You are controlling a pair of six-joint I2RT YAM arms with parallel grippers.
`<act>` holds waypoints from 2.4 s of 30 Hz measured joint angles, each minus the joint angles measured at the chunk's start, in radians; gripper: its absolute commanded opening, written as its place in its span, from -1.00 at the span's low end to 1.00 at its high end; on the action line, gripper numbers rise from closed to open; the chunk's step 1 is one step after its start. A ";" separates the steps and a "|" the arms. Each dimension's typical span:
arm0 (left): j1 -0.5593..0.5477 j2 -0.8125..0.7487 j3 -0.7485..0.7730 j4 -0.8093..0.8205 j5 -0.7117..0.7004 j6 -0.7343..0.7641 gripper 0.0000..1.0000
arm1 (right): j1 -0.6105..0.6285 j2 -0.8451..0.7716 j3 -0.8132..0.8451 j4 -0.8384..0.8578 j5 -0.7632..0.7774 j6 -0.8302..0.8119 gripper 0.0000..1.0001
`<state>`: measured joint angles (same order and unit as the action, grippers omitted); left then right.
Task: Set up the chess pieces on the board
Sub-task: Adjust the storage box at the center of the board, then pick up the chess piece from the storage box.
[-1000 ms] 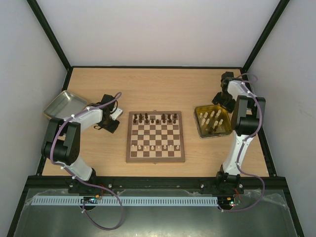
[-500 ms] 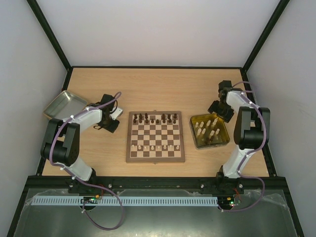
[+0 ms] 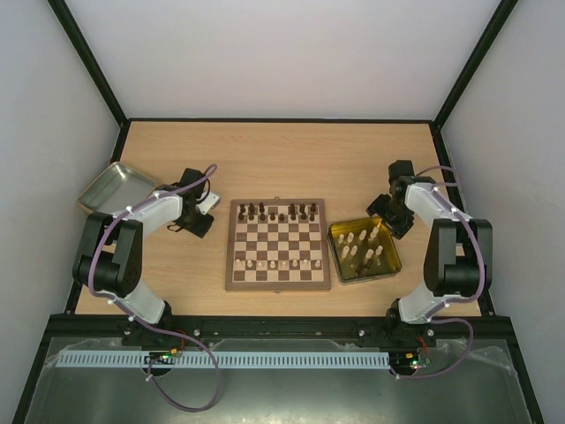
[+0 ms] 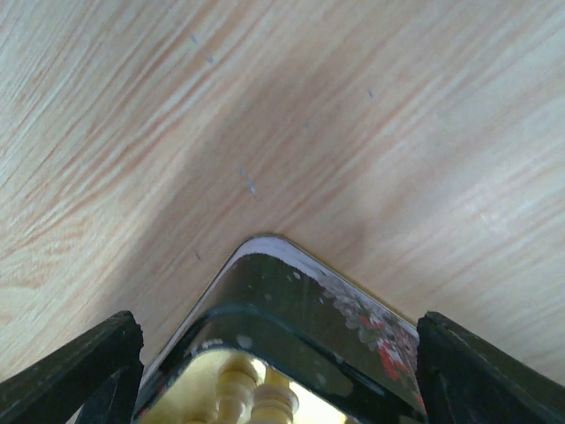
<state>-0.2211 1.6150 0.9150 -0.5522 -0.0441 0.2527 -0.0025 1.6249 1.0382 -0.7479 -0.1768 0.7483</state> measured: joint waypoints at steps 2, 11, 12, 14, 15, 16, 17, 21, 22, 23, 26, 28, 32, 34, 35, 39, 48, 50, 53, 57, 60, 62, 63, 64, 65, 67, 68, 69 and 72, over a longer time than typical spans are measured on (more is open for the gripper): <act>0.000 0.000 0.000 0.000 0.001 0.000 -0.05 | 0.000 -0.039 -0.029 0.000 -0.013 0.035 0.63; 0.000 0.000 0.000 0.000 0.003 0.000 -0.05 | -0.004 -0.174 -0.156 0.019 -0.080 0.210 0.64; 0.000 0.000 0.000 0.000 0.003 0.000 -0.05 | -0.004 -0.180 -0.161 0.019 -0.084 0.226 0.64; 0.000 0.000 0.000 0.000 0.003 0.000 -0.05 | -0.004 -0.188 -0.161 0.018 -0.080 0.245 0.64; 0.000 0.000 0.000 0.000 0.003 0.000 -0.05 | -0.004 -0.193 -0.158 0.014 -0.074 0.249 0.64; 0.000 0.000 0.000 0.000 0.003 0.000 -0.05 | -0.004 -0.195 -0.146 0.003 -0.061 0.250 0.64; 0.000 0.000 0.000 0.000 0.003 0.000 -0.05 | -0.004 -0.194 -0.126 -0.013 -0.045 0.247 0.63; 0.000 0.000 0.000 -0.009 0.002 0.000 -0.05 | 0.004 -0.187 0.020 -0.073 0.033 0.176 0.62; 0.000 0.000 0.001 -0.014 -0.001 0.001 -0.05 | 0.007 -0.188 0.052 -0.081 0.050 0.151 0.62; 0.000 0.000 0.003 -0.021 -0.004 0.002 -0.04 | 0.015 -0.192 0.079 -0.084 0.069 0.127 0.62; 0.000 -0.002 0.022 -0.047 -0.019 0.010 -0.01 | 0.092 -0.219 0.103 -0.091 0.124 0.056 0.62; 0.000 -0.009 0.047 -0.074 -0.031 0.017 0.12 | 0.176 -0.244 0.095 -0.111 0.143 0.016 0.61; 0.002 -0.046 0.097 -0.133 -0.039 0.039 0.37 | 0.288 -0.333 0.029 -0.153 0.158 -0.048 0.58; 0.004 -0.060 0.109 -0.147 -0.040 0.048 0.43 | 0.318 -0.393 -0.012 -0.172 0.160 -0.066 0.58; 0.005 -0.066 0.116 -0.155 -0.040 0.051 0.46 | 0.325 -0.418 -0.030 -0.179 0.156 -0.072 0.58; 0.008 -0.070 0.134 -0.174 -0.031 0.054 0.51 | 0.340 -0.447 -0.063 -0.210 0.110 -0.088 0.50; 0.104 0.006 0.201 -0.134 0.037 0.009 0.51 | 0.350 -0.523 -0.054 -0.287 0.037 -0.119 0.04; 0.149 0.022 0.210 -0.125 0.073 -0.012 0.51 | 0.355 -0.549 -0.053 -0.315 0.021 -0.121 -0.02; 0.193 0.043 0.213 -0.114 0.116 -0.040 0.51 | 0.365 -0.546 -0.029 -0.377 0.014 -0.146 -0.17; 0.208 0.073 0.213 -0.107 0.157 -0.074 0.51 | 0.410 -0.509 0.032 -0.443 0.016 -0.169 -0.26; 0.208 0.083 0.213 -0.107 0.177 -0.086 0.51 | 0.468 -0.477 0.049 -0.466 0.020 -0.170 -0.25; 0.208 0.087 0.216 -0.110 0.187 -0.090 0.50 | 0.527 -0.454 0.050 -0.478 0.021 -0.162 -0.25; 0.208 0.091 0.220 -0.109 0.193 -0.094 0.51 | 0.563 -0.439 0.050 -0.483 0.022 -0.156 -0.25; 0.208 0.093 0.223 -0.111 0.196 -0.097 0.51 | 0.597 -0.425 0.049 -0.484 0.023 -0.152 -0.25; 0.208 0.095 0.227 -0.110 0.201 -0.100 0.51 | 0.634 -0.412 0.046 -0.483 0.027 -0.142 -0.25; 0.208 0.099 0.231 -0.107 0.206 -0.105 0.51 | 0.691 -0.394 0.022 -0.476 0.027 -0.116 -0.26; 0.208 0.100 0.231 -0.106 0.209 -0.106 0.51 | 0.710 -0.392 0.003 -0.473 0.026 -0.106 -0.26; 0.208 0.102 0.231 -0.106 0.211 -0.106 0.51 | 0.720 -0.392 -0.017 -0.470 0.025 -0.093 -0.26; 0.208 0.107 0.231 -0.106 0.217 -0.108 0.51 | 0.725 -0.393 -0.078 -0.458 0.026 -0.056 -0.25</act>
<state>-0.0128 1.7222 1.1458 -0.6579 0.1726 0.1452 0.7227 1.2324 0.9600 -1.2057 -0.1509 0.6922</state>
